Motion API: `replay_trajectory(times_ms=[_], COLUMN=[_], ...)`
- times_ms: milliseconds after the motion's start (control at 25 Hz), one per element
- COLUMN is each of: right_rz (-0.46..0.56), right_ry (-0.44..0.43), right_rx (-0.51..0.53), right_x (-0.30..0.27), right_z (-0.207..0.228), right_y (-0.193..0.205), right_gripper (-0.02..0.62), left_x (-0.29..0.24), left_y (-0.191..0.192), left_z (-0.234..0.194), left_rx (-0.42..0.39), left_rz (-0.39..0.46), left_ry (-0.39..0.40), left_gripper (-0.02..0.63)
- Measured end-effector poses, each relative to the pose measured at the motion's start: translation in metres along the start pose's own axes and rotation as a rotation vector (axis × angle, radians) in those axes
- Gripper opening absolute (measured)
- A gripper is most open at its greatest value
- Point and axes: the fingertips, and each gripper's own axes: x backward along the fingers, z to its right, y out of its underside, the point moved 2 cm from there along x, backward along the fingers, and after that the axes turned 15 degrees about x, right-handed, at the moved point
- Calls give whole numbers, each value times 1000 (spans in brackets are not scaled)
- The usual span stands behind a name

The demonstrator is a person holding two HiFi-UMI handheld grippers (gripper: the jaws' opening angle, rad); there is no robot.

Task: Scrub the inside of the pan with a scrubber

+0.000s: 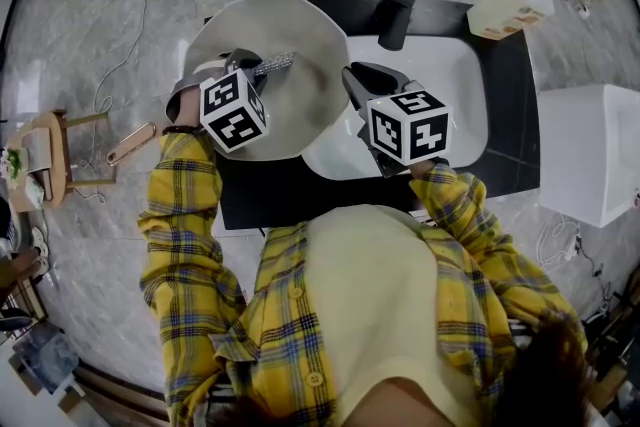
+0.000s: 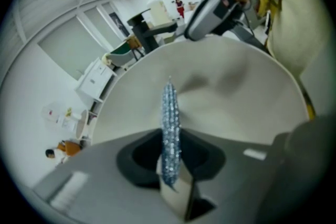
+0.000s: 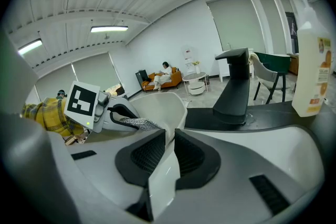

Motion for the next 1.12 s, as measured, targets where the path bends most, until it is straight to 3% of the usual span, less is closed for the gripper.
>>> replay_trajectory(times_ms=[320,1120], right_rz=[2,6], right_ry=[2,2], right_rx=[2,13], right_x=[0,-1], right_z=[0,1], right_y=[1,-1], right_gripper=[18,18], left_x=[10,31], left_y=[-3,0], left_z=[27,72], left_rx=[-13,-62], left_rz=[-38,-81], left_ry=[120,333], left_gripper=[89,89])
